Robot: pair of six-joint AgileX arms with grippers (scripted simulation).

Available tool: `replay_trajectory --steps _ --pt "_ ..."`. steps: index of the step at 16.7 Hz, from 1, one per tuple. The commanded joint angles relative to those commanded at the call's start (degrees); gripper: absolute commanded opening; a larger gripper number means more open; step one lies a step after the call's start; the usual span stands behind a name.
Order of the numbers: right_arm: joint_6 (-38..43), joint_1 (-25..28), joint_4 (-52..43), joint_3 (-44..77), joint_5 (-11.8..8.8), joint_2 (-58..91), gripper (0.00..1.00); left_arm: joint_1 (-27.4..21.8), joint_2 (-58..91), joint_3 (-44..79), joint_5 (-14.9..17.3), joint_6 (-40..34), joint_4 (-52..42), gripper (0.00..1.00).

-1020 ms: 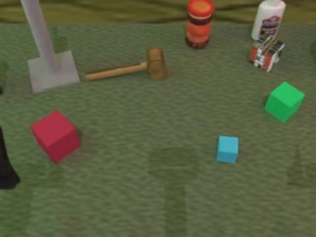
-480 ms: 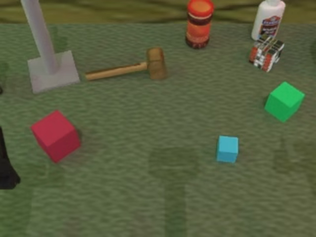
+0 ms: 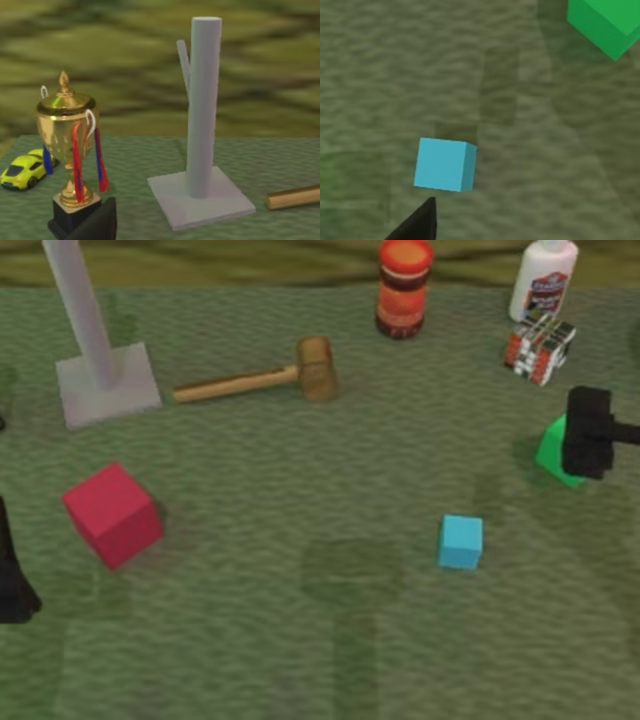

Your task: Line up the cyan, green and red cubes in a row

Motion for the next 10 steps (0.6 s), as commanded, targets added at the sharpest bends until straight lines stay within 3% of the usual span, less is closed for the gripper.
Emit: replay_trajectory --steps 5,10 --pt "8.2 6.5 -13.9 19.7 -0.1 26.8 1.00 0.0 0.0 0.0 0.0 0.0 0.0 1.00" --pt "13.6 10.8 -22.5 33.6 -0.1 43.1 1.00 0.0 0.0 0.0 0.0 0.0 0.0 1.00"
